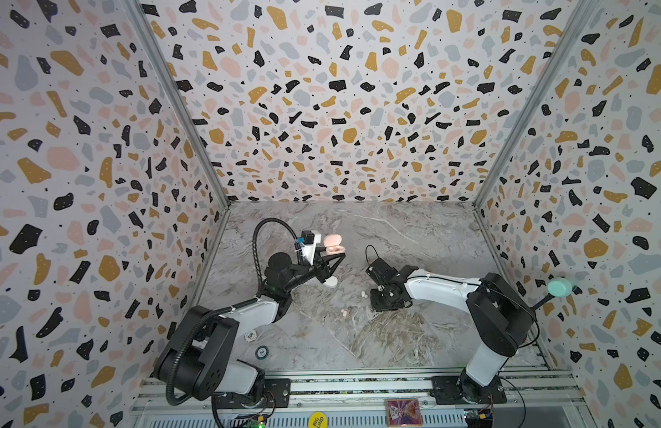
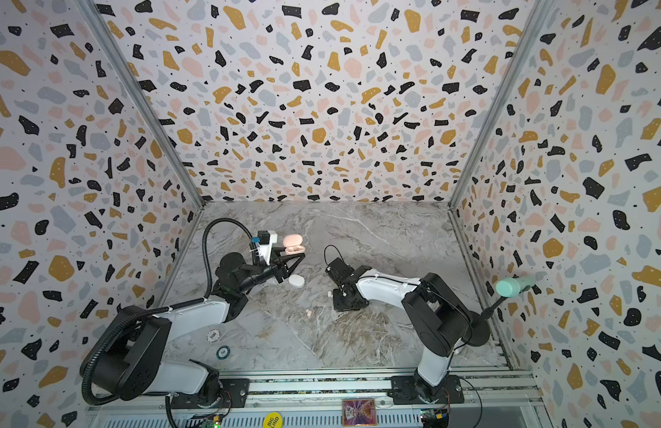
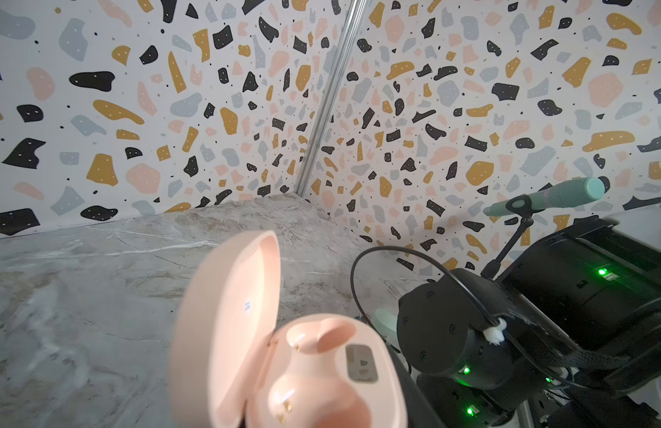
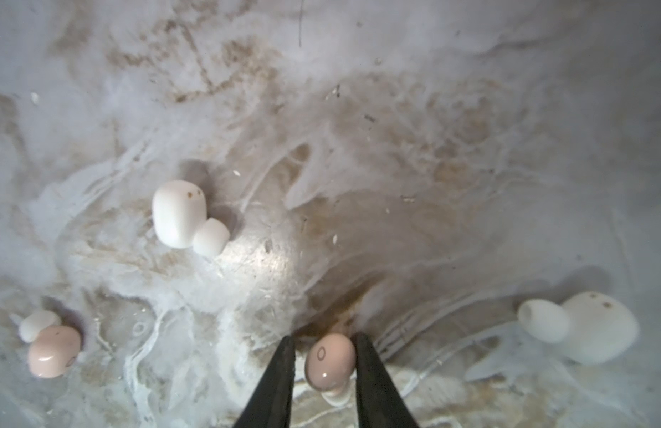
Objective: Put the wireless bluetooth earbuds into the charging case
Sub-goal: 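Lower the right gripper onto the pink earbud and close its fingers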
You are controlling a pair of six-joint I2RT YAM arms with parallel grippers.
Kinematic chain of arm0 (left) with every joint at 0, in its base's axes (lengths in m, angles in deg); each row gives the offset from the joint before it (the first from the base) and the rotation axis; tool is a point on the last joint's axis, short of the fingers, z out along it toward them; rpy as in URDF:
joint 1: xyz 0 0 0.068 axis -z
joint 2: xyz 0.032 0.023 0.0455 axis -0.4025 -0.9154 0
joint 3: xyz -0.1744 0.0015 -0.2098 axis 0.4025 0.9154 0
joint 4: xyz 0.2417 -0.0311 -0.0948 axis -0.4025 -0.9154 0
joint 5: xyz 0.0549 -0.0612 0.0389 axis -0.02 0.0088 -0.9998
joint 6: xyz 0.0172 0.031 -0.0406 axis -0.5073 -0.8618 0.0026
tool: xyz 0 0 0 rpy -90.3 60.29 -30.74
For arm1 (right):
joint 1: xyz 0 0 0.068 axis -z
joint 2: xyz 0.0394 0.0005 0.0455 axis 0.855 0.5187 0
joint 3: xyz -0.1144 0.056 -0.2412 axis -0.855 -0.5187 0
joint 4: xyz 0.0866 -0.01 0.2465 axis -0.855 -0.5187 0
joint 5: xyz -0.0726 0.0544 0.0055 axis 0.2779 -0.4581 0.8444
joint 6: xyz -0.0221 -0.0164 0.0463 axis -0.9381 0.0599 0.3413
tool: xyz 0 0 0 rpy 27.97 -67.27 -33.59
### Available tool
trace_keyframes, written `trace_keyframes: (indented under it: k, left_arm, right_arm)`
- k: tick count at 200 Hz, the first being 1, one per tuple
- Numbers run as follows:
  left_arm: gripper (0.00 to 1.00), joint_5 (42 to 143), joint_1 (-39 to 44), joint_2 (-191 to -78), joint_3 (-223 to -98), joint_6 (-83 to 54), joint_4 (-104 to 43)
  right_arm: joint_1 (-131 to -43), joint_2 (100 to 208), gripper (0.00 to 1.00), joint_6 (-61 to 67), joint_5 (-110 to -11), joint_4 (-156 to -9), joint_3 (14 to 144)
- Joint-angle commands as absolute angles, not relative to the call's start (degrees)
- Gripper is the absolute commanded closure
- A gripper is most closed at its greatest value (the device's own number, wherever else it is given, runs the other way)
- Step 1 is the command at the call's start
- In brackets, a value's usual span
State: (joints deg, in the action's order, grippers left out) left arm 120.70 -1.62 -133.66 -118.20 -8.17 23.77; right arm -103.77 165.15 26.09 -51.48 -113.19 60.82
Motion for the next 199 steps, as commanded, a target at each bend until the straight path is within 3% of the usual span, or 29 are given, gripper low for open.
trace_keyframes:
  k: [1, 199]
  left_arm:
    - [0.6, 121.8, -1.2, -133.6, -119.5, -8.1, 27.1]
    - [0.6, 121.9, -1.3, -133.8, -119.5, -8.1, 27.0]
  right_arm:
    - [-104.0, 166.1, 0.7, 25.7, -51.6, -114.5, 61.7]
    - [-103.9, 170.3, 0.67, 19.3, -50.9, -120.1, 68.5]
